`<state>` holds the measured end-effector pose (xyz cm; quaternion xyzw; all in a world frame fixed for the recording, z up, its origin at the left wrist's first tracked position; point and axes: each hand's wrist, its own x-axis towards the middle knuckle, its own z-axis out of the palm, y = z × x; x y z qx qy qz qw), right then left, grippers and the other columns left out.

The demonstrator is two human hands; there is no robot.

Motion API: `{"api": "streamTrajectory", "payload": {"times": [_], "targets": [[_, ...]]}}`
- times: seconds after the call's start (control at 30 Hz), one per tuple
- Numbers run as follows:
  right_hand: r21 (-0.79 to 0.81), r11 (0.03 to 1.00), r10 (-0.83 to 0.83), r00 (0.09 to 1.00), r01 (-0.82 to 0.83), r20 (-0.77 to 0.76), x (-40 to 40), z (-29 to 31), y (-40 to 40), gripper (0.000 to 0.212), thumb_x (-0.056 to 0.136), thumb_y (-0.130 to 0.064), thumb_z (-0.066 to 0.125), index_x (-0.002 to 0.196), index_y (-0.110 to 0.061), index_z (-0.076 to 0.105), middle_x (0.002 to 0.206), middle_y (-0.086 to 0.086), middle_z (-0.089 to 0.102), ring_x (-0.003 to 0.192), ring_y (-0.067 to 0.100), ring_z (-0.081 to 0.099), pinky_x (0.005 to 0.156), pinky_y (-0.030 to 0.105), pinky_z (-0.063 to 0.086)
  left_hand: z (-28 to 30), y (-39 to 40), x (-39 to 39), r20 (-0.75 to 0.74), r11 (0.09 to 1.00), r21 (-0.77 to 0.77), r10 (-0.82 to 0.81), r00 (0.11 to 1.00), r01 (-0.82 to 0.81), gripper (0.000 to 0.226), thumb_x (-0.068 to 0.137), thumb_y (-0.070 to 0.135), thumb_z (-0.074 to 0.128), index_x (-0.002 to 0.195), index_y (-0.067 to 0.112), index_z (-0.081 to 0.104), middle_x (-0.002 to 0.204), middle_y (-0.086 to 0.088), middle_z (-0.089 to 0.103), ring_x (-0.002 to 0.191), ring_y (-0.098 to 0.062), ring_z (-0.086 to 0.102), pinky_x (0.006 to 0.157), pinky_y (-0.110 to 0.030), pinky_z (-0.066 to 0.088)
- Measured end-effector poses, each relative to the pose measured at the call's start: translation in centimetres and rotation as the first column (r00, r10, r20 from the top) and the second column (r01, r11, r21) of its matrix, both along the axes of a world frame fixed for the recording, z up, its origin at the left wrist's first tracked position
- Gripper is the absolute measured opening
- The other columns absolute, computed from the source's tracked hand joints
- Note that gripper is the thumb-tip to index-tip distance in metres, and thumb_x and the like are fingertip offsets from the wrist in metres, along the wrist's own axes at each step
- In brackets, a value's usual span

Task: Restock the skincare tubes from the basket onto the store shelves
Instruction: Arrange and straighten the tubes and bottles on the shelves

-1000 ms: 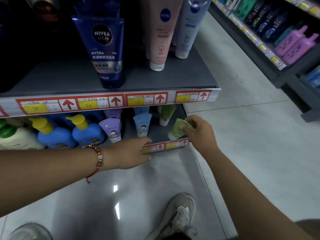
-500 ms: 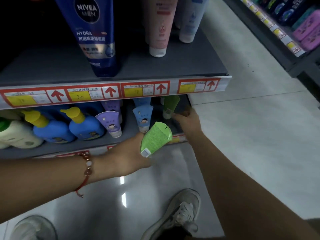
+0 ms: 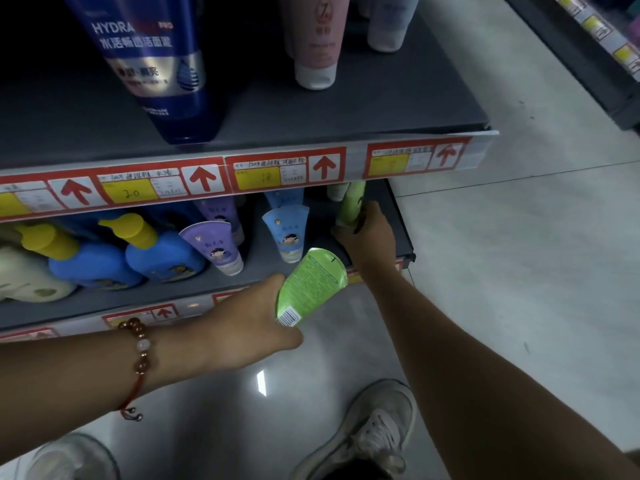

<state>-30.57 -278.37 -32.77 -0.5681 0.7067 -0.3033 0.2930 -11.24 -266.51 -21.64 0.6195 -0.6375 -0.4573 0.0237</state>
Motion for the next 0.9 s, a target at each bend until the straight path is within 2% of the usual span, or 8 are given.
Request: {"api": "streamTrajectory", "payload": {"times": [0.1,0.23,0.37,0.53,0.67,0.73,0.8,0.9], "targets": [[0.007,0.999,0.043,0.992,-0.042,-0.115,-0.5,-0.4,0.3,0.051,0.069,-0.038,0.081,0.104,-0.008,0.059,0.100,0.010,0.061,0.093,0.025,0.055,0.071,0.031,0.041,0.2,0.1,-0.7,-0.029,1.000,-0.003,-0.011,1.000,0.010,0.031,0.076,0.030,0.075,0.088,0.032,0.046,0.079,0.008,0.059,0.069,-0.005,0.059,0.055,-0.016,0.044],[0.004,0.993,0.119,0.975,-0.121,-0.188,-0.8,-0.6,0.6,0.035,0.073,-0.028,0.076,0.098,-0.007,0.063,0.092,0.011,0.064,0.086,0.029,0.060,0.068,0.035,0.047,0.5,0.3,-0.9,-0.027,1.000,-0.013,-0.024,0.999,0.024,0.032,0.077,0.029,0.075,0.091,0.034,0.046,0.081,0.011,0.058,0.071,-0.001,0.057,0.053,-0.010,0.040],[0.042,0.998,0.062,0.981,-0.055,-0.183,-0.3,-0.5,-0.4,0.038,0.073,-0.037,0.075,0.098,-0.009,0.066,0.093,0.009,0.067,0.086,0.028,0.061,0.066,0.035,0.050,0.3,0.4,-0.8,-0.021,1.000,0.002,-0.018,1.000,0.018,0.036,0.077,0.032,0.075,0.101,0.035,0.049,0.085,0.011,0.061,0.075,-0.002,0.060,0.055,-0.013,0.044],[0.072,0.997,0.016,0.985,-0.004,-0.174,0.3,-0.4,-1.3,0.045,0.072,-0.040,0.077,0.100,-0.009,0.059,0.099,0.009,0.067,0.093,0.031,0.061,0.068,0.037,0.051,0.0,0.4,-0.7,-0.020,1.000,0.023,-0.012,1.000,0.013,0.045,0.076,0.035,0.075,0.113,0.036,0.049,0.090,0.012,0.062,0.082,-0.003,0.061,0.066,-0.023,0.051],[0.141,0.990,0.018,0.984,0.007,-0.178,0.4,-0.1,-1.6,0.053,0.072,-0.045,0.078,0.105,-0.011,0.053,0.104,0.009,0.067,0.100,0.033,0.061,0.073,0.038,0.050,-0.3,0.0,-1.1,-0.026,1.000,0.022,0.010,1.000,-0.010,0.035,0.077,0.034,0.076,0.097,0.034,0.048,0.084,0.012,0.058,0.074,0.001,0.056,0.054,-0.012,0.038],[0.174,0.985,0.037,0.982,-0.005,-0.183,0.2,0.0,-1.7,0.058,0.070,-0.047,0.079,0.106,-0.011,0.052,0.105,0.009,0.067,0.101,0.032,0.061,0.075,0.039,0.051,-0.3,-0.3,-1.3,-0.029,0.999,0.027,0.018,0.999,-0.017,0.034,0.077,0.035,0.076,0.092,0.033,0.046,0.084,0.011,0.058,0.074,-0.001,0.056,0.056,-0.017,0.039],[0.167,0.986,0.031,0.988,-0.005,-0.152,-0.2,0.3,-1.3,0.061,0.067,-0.049,0.081,0.103,-0.012,0.050,0.104,0.007,0.065,0.099,0.030,0.061,0.073,0.037,0.050,-0.2,-0.5,-1.5,-0.052,0.999,0.043,0.033,0.998,-0.031,0.034,0.077,0.036,0.076,0.095,0.032,0.047,0.087,0.008,0.060,0.078,-0.005,0.058,0.064,-0.024,0.046],[0.102,0.987,-0.125,0.992,0.125,-0.010,-0.8,1.8,0.6,0.056,0.072,-0.049,0.078,0.103,-0.013,0.049,0.094,0.001,0.057,0.087,0.020,0.055,0.069,0.032,0.042,-0.3,-0.7,-1.9,-0.089,0.995,0.074,0.080,0.993,-0.073,0.035,0.080,0.040,0.074,0.102,0.030,0.048,0.093,0.005,0.063,0.083,-0.008,0.060,0.068,-0.025,0.045]]}}
